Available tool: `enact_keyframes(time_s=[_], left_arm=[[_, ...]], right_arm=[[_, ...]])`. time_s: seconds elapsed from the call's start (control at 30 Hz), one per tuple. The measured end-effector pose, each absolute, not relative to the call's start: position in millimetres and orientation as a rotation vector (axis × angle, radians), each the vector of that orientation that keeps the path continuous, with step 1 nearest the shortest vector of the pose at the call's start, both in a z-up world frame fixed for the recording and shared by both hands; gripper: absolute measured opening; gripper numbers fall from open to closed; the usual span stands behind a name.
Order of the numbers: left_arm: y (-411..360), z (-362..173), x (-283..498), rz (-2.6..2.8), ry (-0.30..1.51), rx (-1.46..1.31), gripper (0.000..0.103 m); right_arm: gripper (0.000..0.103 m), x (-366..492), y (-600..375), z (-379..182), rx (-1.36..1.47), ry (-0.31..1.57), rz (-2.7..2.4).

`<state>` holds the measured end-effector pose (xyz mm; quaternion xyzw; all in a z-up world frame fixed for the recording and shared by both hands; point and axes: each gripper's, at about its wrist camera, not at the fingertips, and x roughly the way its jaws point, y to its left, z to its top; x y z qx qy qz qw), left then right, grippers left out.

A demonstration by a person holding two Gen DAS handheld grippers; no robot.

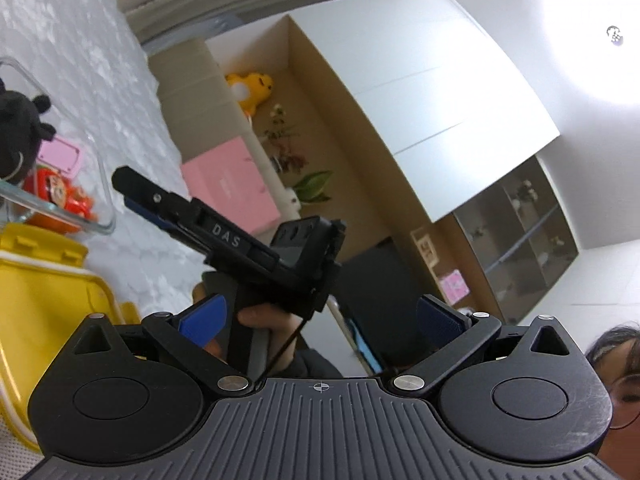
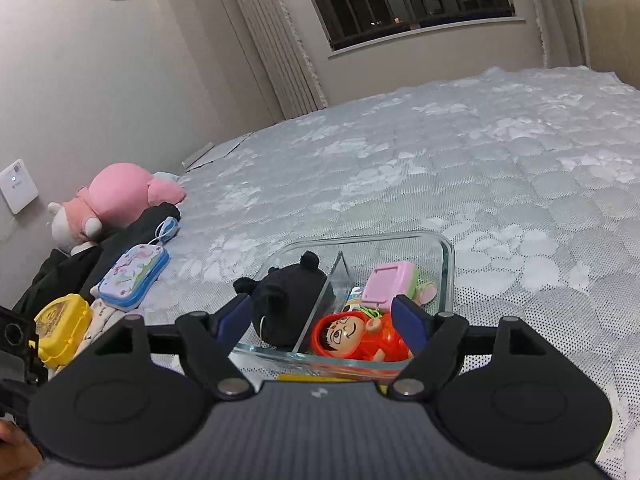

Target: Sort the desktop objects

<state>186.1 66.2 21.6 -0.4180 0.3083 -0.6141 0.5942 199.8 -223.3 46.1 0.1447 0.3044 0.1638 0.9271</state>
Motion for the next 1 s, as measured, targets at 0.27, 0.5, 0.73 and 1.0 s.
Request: enact_keyframes(time_s=[0.27,0.5,0.73,1.0], left_arm=[[65.2,20.8,187.6,-1.317,0.757,-0.939,0.103],[63.2,21.8,190.9,-0.960,0.838,-0.783,0.103],[33.1,40.4,169.9,-0.244,0.656,-0.209,0.103],[2.1,37.4,172.1,-0.145,0.648,0.048,0.103]], right_arm=[[0.079,201.2,-218.3,44.5,0.289,0.628,0.345],[0.079,201.8,-219.9,42.2,0.287,0.631,0.333],[0.079,203.7,-218.1,42.8,0.261,0.619,0.297],[0.078,208.6,-201.8,44.2,0.169,0.615,0.271]])
